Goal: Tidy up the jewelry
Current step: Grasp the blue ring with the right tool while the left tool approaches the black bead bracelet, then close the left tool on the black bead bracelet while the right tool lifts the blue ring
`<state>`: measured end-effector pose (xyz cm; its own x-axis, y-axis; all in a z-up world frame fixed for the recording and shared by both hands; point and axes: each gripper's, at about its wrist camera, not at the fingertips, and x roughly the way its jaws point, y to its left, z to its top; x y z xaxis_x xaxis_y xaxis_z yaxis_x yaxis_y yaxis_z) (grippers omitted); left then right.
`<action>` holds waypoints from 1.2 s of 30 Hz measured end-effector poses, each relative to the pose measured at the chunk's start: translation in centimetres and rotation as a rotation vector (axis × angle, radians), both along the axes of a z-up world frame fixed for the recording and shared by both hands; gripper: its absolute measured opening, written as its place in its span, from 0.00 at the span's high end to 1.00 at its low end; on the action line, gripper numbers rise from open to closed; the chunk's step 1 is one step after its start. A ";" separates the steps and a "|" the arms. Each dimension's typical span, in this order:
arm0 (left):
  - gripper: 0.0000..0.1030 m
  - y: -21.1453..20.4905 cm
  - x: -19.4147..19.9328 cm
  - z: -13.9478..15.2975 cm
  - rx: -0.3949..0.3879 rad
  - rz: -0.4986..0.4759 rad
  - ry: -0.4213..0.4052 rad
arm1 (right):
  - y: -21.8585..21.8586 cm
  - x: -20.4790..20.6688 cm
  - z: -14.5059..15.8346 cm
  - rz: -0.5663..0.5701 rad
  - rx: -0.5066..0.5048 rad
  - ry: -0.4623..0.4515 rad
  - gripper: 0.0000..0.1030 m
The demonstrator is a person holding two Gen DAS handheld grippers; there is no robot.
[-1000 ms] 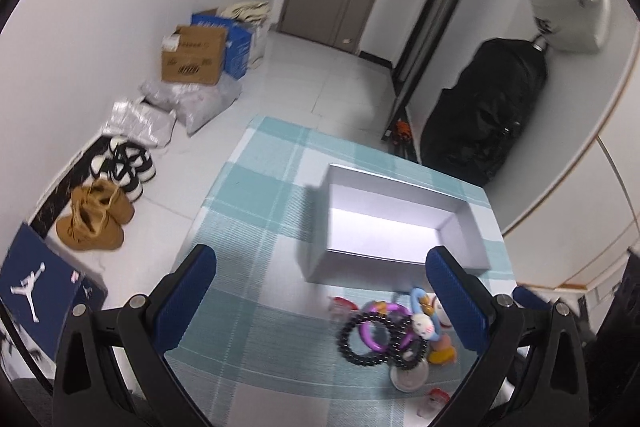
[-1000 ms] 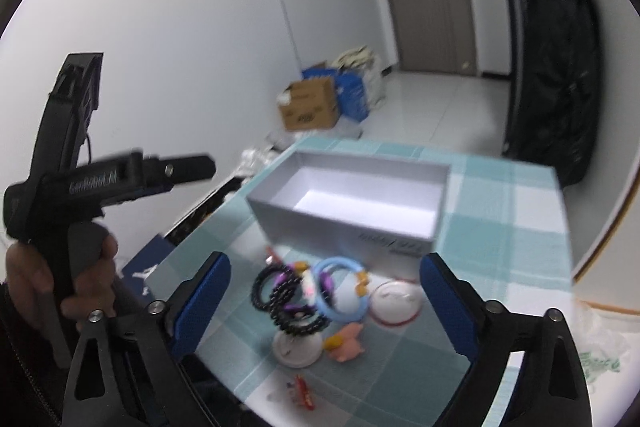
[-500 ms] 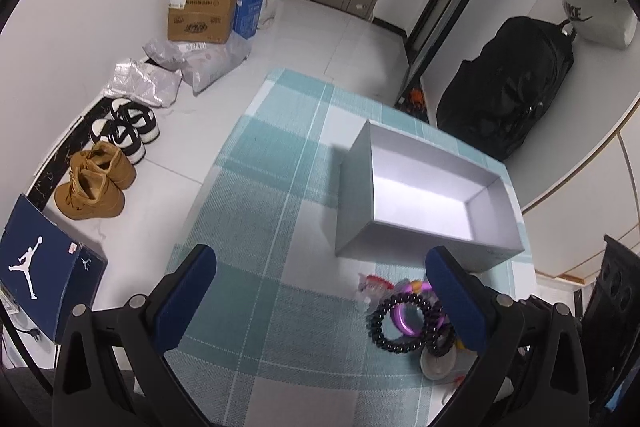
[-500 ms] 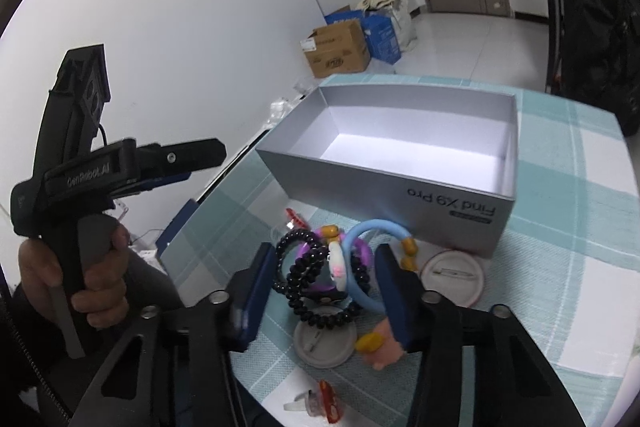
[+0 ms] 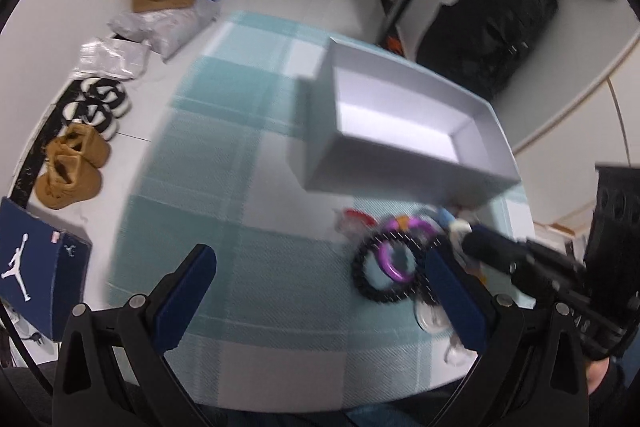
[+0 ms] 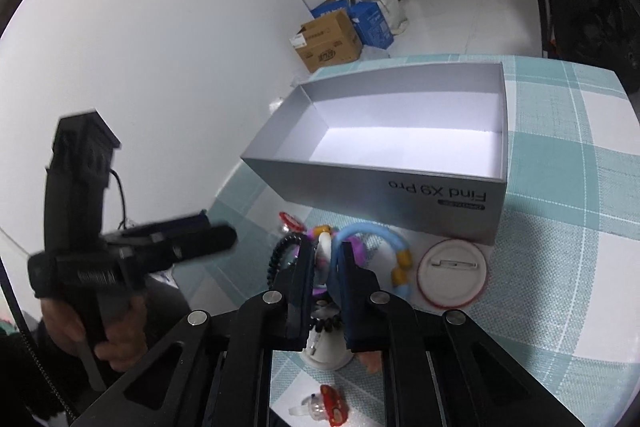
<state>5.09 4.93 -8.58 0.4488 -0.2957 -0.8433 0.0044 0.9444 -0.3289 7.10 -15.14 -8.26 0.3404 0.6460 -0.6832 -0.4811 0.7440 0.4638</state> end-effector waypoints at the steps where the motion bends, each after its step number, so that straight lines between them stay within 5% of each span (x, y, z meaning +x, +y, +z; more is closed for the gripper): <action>1: 0.01 -0.3 -0.1 -0.1 -0.005 -0.014 0.004 | 0.0 -0.1 0.2 0.001 0.005 -0.004 0.90; 12: 0.05 -3.6 -1.1 0.7 0.004 -0.133 -0.024 | -1.4 -0.8 2.0 -0.037 0.062 -0.054 0.90; 23: 0.69 -5.7 -0.4 -0.2 0.077 -0.174 -0.001 | -3.8 -1.7 3.4 -0.094 0.108 -0.083 0.90; 29: 0.93 -6.0 -0.4 -0.2 0.107 -0.153 -0.002 | -4.9 -2.0 3.8 -0.108 0.120 -0.094 0.90; 36: 0.94 -6.1 -0.4 0.4 0.132 -0.133 -0.030 | -5.6 -2.6 4.1 -0.115 0.136 -0.098 0.90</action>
<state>4.65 -1.18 -8.18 0.4389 -0.2416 -0.8654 0.1397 0.9698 -0.1999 4.52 -20.77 -4.18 0.4775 0.6832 -0.5525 -0.4444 0.7302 0.5189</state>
